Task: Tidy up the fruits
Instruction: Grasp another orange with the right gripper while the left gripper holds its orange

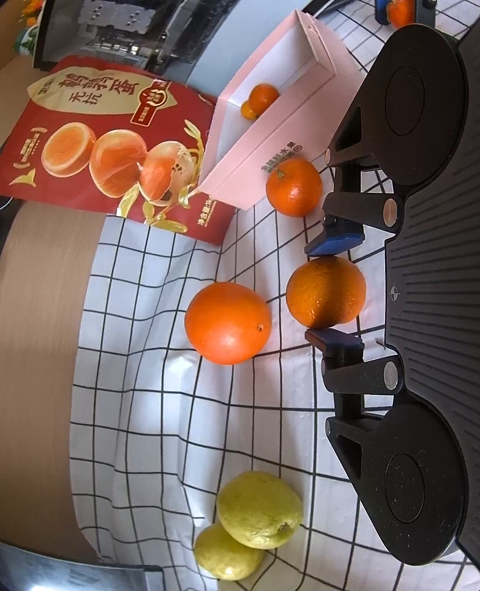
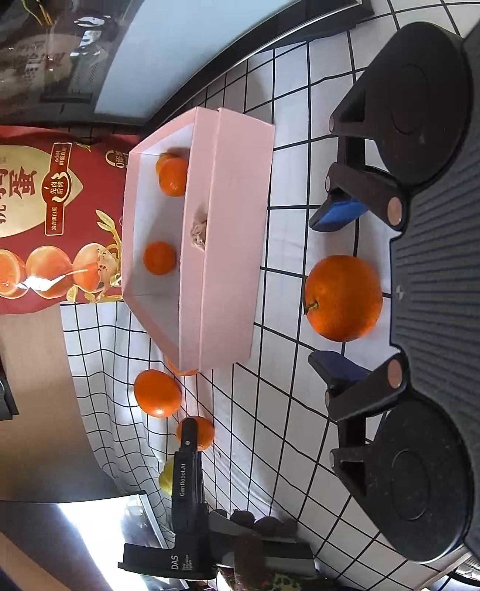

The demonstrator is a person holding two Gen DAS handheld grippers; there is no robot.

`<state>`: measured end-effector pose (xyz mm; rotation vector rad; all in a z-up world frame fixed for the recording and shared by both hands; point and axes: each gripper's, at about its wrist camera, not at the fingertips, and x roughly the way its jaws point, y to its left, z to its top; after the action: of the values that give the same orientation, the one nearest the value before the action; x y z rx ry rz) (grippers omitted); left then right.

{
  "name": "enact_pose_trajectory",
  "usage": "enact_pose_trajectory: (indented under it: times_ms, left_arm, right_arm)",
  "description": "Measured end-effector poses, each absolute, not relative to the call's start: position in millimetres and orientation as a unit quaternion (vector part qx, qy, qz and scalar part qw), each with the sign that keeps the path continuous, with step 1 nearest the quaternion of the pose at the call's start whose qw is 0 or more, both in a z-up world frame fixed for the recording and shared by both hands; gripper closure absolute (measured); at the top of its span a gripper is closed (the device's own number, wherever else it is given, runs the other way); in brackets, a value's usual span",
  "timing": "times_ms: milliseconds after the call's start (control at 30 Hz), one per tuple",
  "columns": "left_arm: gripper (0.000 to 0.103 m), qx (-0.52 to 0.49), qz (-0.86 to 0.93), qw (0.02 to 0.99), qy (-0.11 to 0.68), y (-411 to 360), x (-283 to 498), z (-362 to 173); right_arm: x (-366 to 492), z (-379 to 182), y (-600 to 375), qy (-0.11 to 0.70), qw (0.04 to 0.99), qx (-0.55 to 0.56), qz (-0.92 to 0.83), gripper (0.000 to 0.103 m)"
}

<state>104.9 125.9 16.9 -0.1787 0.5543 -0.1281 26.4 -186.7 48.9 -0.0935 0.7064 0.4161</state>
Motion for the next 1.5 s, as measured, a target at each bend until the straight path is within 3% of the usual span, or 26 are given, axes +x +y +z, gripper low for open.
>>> enact_pose_trajectory:
  times_ms: [300, 700, 1033, 1500]
  left_arm:
    - [0.056, -0.079, -0.084, 0.965, 0.235, 112.7, 84.2, 31.0]
    - [0.055, -0.088, -0.133, 0.950, 0.269, 58.7, 5.0, 31.8]
    - [0.056, -0.078, -0.135, 0.944, 0.290, 35.9, 0.3, 16.7]
    - [0.054, -0.073, -0.156, 0.937, 0.303, 23.5, -8.6, 14.5]
  right_arm:
    - [26.5, 49.3, -192.2, 0.340, 0.919, -0.026, 0.200, 0.026]
    - [27.0, 46.8, -192.4, 0.342, 0.920, -0.025, 0.190, 0.026]
    - [27.8, 45.7, -192.6, 0.344, 0.919, -0.027, 0.190, 0.025]
    - [31.5, 44.0, -191.0, 0.352, 0.912, -0.032, 0.211, 0.016]
